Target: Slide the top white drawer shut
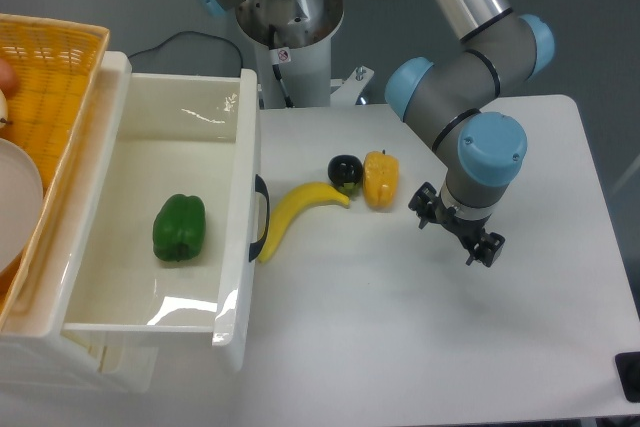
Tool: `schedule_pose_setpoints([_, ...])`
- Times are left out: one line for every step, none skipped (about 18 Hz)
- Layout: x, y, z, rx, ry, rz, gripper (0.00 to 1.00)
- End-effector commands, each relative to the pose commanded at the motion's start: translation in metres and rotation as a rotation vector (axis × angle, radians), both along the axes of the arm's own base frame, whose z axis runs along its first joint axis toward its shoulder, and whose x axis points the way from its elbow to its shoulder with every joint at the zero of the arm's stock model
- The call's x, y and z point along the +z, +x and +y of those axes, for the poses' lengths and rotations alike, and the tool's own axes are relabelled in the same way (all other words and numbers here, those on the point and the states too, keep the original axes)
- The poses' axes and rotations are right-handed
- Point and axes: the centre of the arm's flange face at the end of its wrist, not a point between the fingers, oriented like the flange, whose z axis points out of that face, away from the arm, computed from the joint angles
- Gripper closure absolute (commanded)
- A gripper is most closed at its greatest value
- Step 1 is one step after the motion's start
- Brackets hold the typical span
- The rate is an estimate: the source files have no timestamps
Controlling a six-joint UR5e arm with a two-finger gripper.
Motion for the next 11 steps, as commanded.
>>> schedule_pose_setpoints([0.001, -0.001, -0.001, 0.003, 0.003, 0.003, 0.00])
schedule_pose_setpoints([0.002, -0.001, 0.000, 0.006, 0.005, 0.006, 0.00])
schedule_pose_setpoints([0.001, 0.000, 0.001, 0.008, 0.007, 0.003, 0.00])
schedule_pose_setpoints([0.000, -0.001, 0.000, 0.008, 0.011, 0.001, 0.00])
schedule_pose_setpoints([-0.003, 0.000, 0.000, 0.011, 0.022, -0.010, 0.00])
schedule_pose_setpoints([-0.007, -0.003, -0.007, 0.025, 0.030, -0.015, 0.00])
schedule_pose_setpoints([-0.008, -0.003, -0.009, 0.030, 0.032, -0.014, 0.00])
schedule_pose_setpoints([-0.009, -0.002, -0.009, 0.030, 0.031, -0.016, 0.00])
schedule_pose_setpoints([-0.010, 0.000, -0.011, 0.031, 0.033, -0.020, 0.00])
schedule_pose_setpoints([-0.011, 0.002, -0.011, 0.042, 0.038, -0.026, 0.00])
schedule_pose_setpoints([-0.010, 0.002, -0.012, 0.086, 0.041, -0.029, 0.00])
